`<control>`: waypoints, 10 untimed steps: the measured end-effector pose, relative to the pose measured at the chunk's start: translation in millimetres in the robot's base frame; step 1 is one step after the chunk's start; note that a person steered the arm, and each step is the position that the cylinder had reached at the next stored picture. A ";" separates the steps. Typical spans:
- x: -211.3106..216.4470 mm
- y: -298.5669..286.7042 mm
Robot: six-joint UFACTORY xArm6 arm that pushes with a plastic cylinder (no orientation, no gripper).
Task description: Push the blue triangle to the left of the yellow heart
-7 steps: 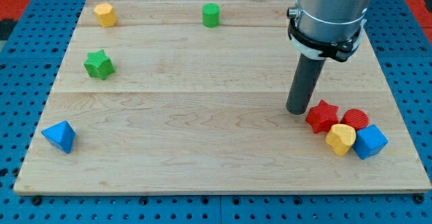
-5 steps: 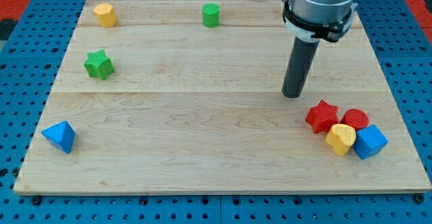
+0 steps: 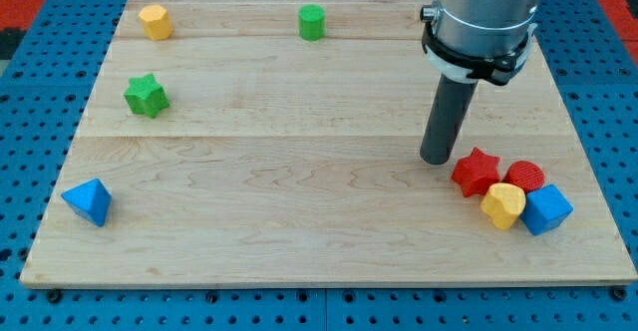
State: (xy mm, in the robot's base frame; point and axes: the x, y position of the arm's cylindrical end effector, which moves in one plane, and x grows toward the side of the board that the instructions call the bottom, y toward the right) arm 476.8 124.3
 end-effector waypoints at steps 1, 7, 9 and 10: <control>-1.7 -46.8; 56.2 -365.1; 69.2 -429.0; 72.4 -374.6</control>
State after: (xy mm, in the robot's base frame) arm 549.2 -250.3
